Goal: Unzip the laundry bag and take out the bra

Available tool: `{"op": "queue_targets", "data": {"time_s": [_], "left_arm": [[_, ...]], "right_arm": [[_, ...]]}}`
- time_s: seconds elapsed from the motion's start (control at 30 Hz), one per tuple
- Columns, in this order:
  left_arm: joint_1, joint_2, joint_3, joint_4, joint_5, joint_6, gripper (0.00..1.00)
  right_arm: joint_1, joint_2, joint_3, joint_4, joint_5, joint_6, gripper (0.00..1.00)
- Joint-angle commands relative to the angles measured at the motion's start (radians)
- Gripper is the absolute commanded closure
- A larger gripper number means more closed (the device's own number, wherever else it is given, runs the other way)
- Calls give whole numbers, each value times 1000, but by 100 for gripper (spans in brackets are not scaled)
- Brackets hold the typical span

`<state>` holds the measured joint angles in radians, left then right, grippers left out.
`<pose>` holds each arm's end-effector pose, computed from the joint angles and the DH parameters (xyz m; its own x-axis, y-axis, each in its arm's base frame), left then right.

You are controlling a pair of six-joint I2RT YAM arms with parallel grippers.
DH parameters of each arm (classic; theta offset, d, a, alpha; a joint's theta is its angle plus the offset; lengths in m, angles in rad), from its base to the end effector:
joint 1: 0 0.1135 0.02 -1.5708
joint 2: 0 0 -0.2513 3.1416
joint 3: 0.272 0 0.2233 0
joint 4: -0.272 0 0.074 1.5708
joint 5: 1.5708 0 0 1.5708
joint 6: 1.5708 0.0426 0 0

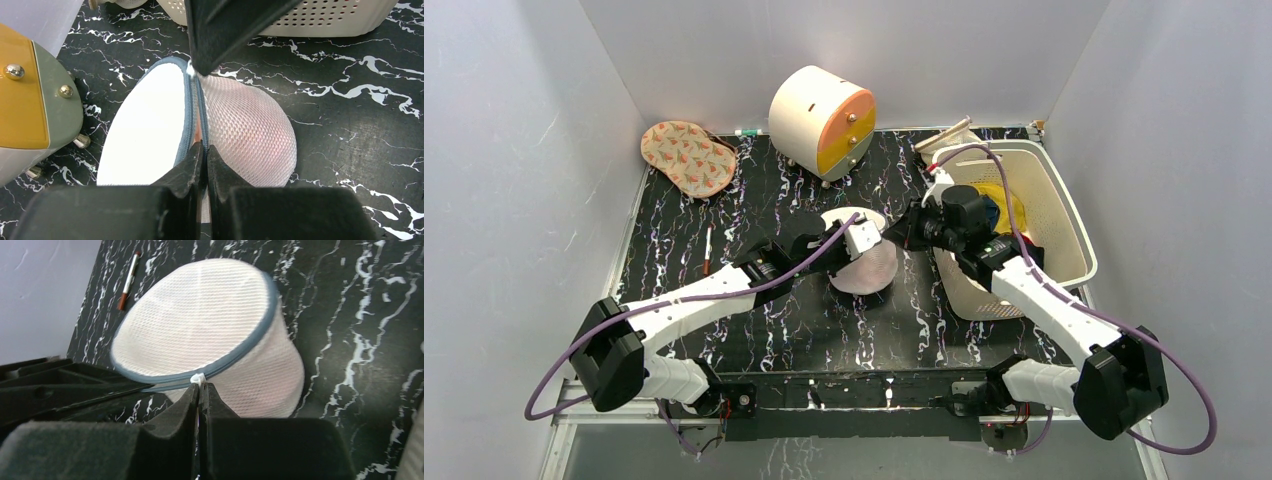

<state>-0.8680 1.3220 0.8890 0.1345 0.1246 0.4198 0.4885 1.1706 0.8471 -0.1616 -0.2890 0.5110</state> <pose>0.1832 -0.2244 0.2871 0.1663 0.4294 -0.8877 0.8390 0.4114 0.3562 0.2121 0.1265 0.2799 -0.6880 0.1652 -0.7066 -0.3852 0.7421 0.5485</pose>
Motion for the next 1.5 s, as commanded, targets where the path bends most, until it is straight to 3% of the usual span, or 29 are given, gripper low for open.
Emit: {"op": "queue_targets", "data": {"time_s": [0.0, 0.2, 0.4, 0.6, 1.27, 1.47], "left_arm": [[-6, -53, 4, 25, -19, 18, 100], [-6, -54, 10, 19, -2, 18, 100], [-6, -35, 29, -13, 83, -3, 66], [-22, -27, 31, -17, 103, -14, 62], [-43, -1, 31, -17, -6, 13, 99], [-43, -33, 6, 11, -60, 31, 100]], "right_arm": [[-72, -21, 8, 13, 14, -4, 100], [-66, -14, 43, 4, -86, -30, 100], [-2, 8, 47, 30, -113, -4, 100], [36, 13, 46, 79, -119, 38, 100], [101, -14, 47, 59, -54, 29, 100], [95, -27, 35, 13, 79, 3, 100]]}}
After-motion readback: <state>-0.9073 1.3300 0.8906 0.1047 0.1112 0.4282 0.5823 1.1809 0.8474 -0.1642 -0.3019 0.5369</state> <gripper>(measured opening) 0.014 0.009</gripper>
